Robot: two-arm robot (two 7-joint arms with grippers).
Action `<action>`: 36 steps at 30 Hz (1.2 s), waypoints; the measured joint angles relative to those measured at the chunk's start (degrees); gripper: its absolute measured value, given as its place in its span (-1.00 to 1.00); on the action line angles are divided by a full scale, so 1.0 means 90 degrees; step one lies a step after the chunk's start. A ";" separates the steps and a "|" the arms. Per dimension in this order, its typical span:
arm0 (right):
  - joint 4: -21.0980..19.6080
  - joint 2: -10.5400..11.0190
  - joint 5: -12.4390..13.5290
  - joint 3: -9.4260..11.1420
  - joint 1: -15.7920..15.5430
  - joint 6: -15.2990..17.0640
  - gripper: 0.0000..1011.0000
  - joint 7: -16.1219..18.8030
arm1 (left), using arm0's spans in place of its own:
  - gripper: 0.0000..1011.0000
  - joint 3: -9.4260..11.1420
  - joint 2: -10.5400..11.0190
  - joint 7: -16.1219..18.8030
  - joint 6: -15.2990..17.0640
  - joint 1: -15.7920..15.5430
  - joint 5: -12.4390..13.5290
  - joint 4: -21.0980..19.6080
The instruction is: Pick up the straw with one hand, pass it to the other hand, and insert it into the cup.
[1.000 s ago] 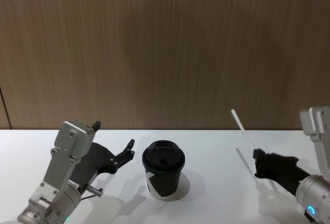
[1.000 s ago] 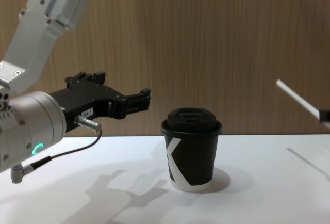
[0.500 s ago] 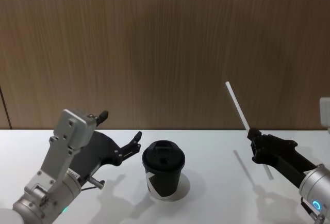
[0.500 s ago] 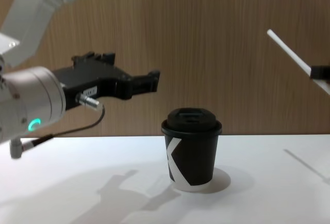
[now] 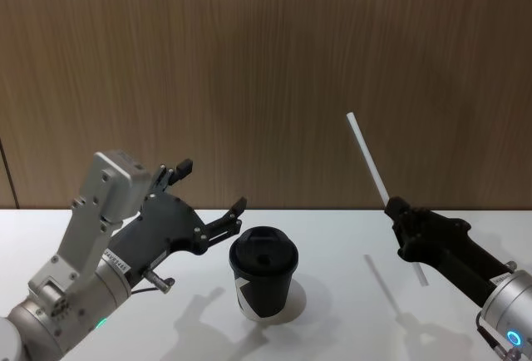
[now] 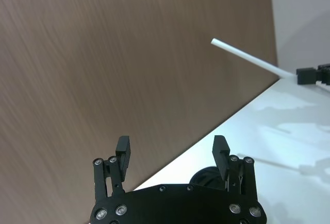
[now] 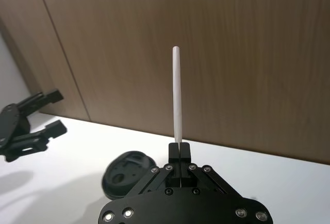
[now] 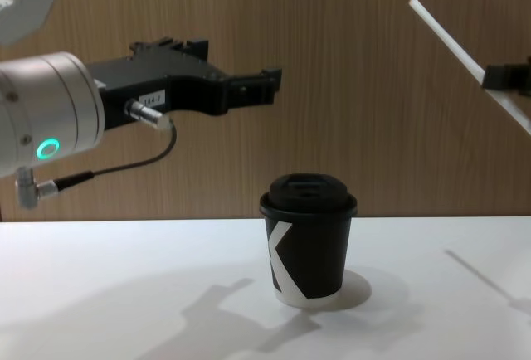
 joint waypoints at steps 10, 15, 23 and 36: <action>-0.0174 0.0001 0.0306 -0.0053 -0.0136 -0.0132 -0.98 0.0316 | 0.98 -0.0146 -0.0017 -0.0365 -0.0014 0.0004 -0.0380 -0.0098; -0.0242 -0.0008 0.0493 -0.0111 -0.0209 -0.0218 -0.98 0.0513 | 0.98 -0.0266 -0.0076 -0.0608 -0.0017 0.0037 -0.0713 -0.0109; -0.0295 -0.0012 0.0688 -0.0185 -0.0273 -0.0325 -0.98 0.0716 | 0.98 -0.0399 -0.0149 -0.0942 0.0005 0.0075 -0.1231 -0.0083; -0.0334 -0.0018 0.0912 -0.0293 -0.0349 -0.0495 -0.98 0.0941 | 0.98 -0.0566 -0.0250 -0.1519 0.0208 0.0119 -0.2234 0.0056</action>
